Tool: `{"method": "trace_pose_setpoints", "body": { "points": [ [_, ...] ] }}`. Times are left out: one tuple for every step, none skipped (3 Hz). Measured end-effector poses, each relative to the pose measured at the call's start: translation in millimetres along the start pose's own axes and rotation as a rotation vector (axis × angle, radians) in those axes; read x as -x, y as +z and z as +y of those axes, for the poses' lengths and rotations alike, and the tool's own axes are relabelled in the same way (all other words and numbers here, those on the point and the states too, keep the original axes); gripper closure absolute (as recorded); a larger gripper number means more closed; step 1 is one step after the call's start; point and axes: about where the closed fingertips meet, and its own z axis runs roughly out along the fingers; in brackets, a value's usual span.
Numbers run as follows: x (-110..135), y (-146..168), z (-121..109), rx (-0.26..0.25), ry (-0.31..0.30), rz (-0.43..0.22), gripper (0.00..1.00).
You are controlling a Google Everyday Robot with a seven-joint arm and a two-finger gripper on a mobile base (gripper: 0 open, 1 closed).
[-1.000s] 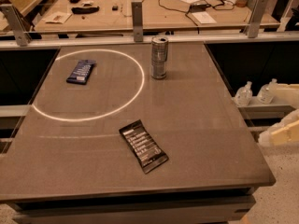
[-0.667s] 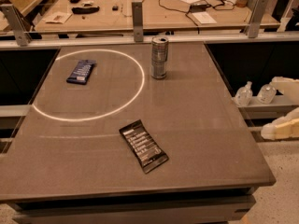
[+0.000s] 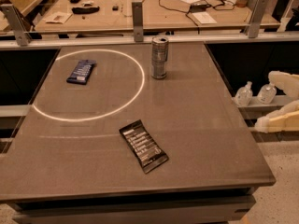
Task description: Move redbull can near rxbar chocolate
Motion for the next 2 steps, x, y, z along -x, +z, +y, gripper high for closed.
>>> {"method": "trace_pose_setpoints", "body": {
  "points": [
    [-7,12,-10,-0.020,0.026,-0.024,0.00],
    [-18,31,-44,-0.065,0.035,-0.047,0.00]
  ]
}}
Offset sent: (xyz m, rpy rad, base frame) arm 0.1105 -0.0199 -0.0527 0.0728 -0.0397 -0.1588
